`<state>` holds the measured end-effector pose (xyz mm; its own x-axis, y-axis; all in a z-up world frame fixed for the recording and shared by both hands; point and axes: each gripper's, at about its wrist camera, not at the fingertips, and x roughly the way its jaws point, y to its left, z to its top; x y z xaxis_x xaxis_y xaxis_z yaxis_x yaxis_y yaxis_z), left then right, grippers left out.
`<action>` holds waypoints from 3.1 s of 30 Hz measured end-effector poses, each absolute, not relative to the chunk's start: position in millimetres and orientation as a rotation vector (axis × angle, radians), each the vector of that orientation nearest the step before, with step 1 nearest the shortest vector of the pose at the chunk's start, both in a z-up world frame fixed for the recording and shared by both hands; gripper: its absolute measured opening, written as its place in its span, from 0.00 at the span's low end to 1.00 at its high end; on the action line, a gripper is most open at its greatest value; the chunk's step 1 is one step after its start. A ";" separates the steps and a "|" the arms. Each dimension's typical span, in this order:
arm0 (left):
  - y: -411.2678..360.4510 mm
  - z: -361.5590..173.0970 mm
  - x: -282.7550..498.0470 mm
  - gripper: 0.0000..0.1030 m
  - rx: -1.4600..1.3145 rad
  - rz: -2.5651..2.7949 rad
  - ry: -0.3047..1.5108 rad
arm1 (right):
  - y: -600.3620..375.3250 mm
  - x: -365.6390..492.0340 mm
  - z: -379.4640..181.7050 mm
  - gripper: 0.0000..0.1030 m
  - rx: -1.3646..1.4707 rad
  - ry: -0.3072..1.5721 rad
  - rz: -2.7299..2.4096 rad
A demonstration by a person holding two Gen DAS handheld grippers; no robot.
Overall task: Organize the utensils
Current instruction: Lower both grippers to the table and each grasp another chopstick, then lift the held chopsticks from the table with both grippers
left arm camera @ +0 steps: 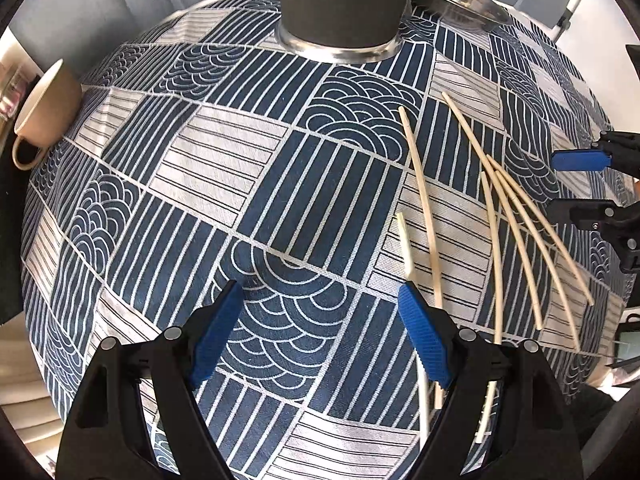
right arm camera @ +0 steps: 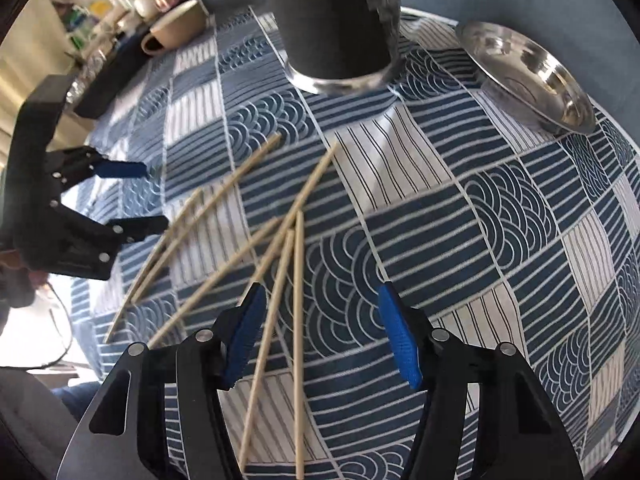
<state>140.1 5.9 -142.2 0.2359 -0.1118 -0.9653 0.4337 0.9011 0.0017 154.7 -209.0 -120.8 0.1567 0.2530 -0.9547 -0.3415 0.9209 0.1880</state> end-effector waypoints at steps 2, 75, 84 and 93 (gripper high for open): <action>4.0 -141.9 138.2 0.76 0.308 -0.384 1.285 | -206.1 151.8 -124.3 0.53 -0.113 1.366 0.407; -13.3 15.5 187.9 0.05 0.048 -0.253 1.046 | -256.6 245.4 18.6 0.04 0.104 1.116 0.794; -39.9 74.6 230.5 0.05 -0.017 -0.281 0.858 | -241.2 305.8 74.6 0.05 0.129 0.933 0.867; -49.1 95.9 279.9 0.05 -0.088 -0.304 0.770 | -236.4 353.7 102.0 0.05 0.160 0.827 0.883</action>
<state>279.9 -49.1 95.9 0.6767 -0.3018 -0.6716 0.2378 0.9528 -0.1886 353.7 -236.4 102.0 0.3548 0.7380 -0.5740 -0.6216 0.6448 0.4448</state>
